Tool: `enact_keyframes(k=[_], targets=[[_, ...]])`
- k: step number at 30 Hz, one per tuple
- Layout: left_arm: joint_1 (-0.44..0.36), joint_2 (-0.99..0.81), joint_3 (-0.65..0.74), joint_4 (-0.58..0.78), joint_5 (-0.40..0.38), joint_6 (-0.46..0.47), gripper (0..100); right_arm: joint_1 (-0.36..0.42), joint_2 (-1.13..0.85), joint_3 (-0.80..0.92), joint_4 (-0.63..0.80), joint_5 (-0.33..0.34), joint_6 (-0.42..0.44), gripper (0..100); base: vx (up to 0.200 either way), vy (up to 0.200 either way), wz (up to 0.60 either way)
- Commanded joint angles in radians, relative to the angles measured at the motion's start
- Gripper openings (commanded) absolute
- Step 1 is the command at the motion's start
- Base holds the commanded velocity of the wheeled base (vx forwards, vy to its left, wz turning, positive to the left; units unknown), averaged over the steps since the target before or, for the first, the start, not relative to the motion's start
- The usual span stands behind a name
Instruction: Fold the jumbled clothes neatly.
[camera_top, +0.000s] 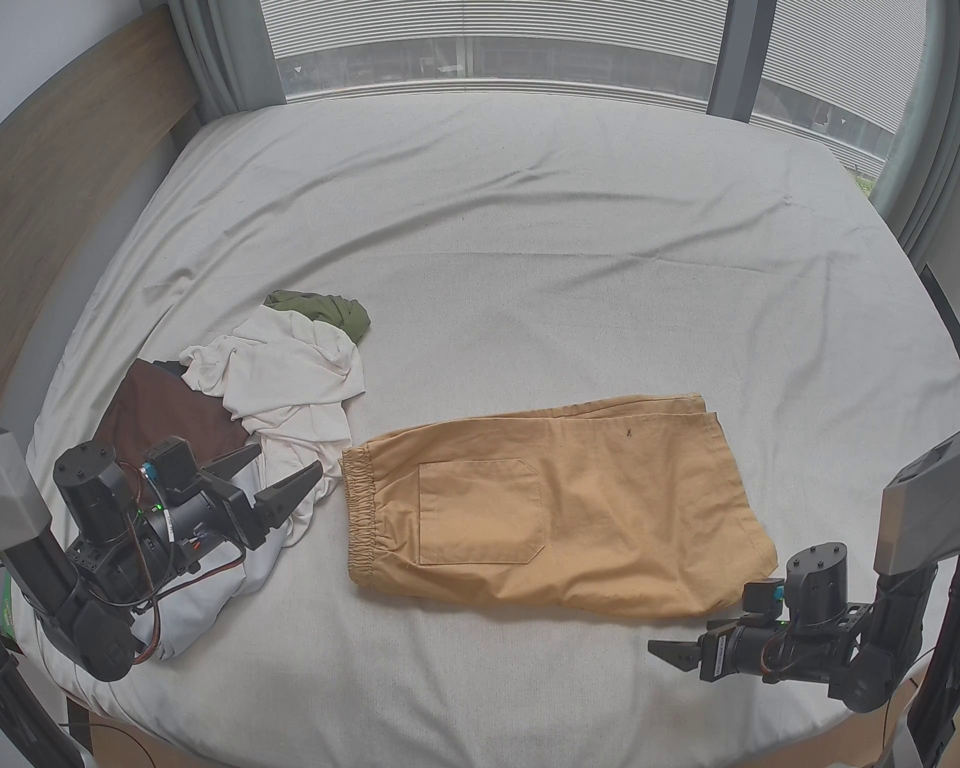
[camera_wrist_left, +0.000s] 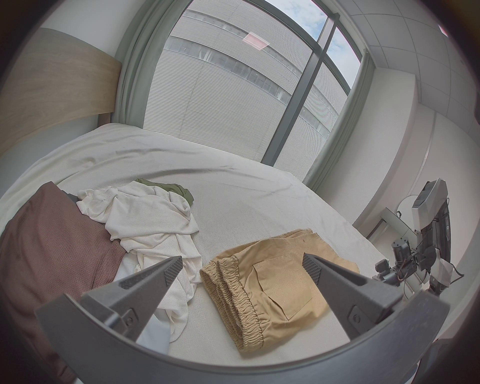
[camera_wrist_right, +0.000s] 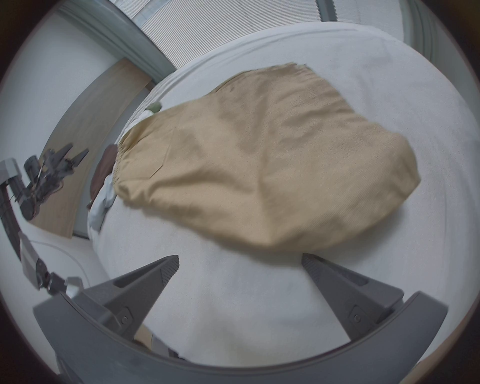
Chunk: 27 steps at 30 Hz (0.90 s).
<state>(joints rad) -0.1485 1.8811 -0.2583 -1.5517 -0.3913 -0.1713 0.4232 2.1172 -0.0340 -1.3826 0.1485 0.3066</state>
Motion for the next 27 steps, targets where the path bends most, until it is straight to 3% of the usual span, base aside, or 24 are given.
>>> enact_keyframes(k=[1,4,10,15,20,27], targets=[[0.000,0.001,0.005,-0.001,0.000,-0.001,100,0.066,-0.008,0.019,-0.030,0.009,0.003,100,0.000,0.000,0.00],[-0.006,0.004,0.021,0.001,-0.001,-0.030,100,0.111,-0.037,0.019,-0.116,0.009,0.005,100,0.000,0.000,0.00],[-0.020,0.039,0.030,0.001,-0.004,-0.116,100,0.170,-0.065,-0.043,-0.154,0.009,0.008,100,0.000,0.000,0.00],[-0.022,0.078,0.033,0.001,-0.004,-0.116,100,0.178,-0.094,-0.110,-0.151,0.011,0.005,100,0.000,0.000,0.00],[-0.054,0.156,0.033,0.001,-0.003,-0.123,100,0.180,-0.111,-0.274,-0.105,0.057,0.003,100,0.000,0.000,0.00],[-0.074,0.217,0.025,0.001,0.000,-0.180,100,0.166,-0.117,-0.299,-0.076,0.062,0.003,100,0.000,0.000,0.00]])
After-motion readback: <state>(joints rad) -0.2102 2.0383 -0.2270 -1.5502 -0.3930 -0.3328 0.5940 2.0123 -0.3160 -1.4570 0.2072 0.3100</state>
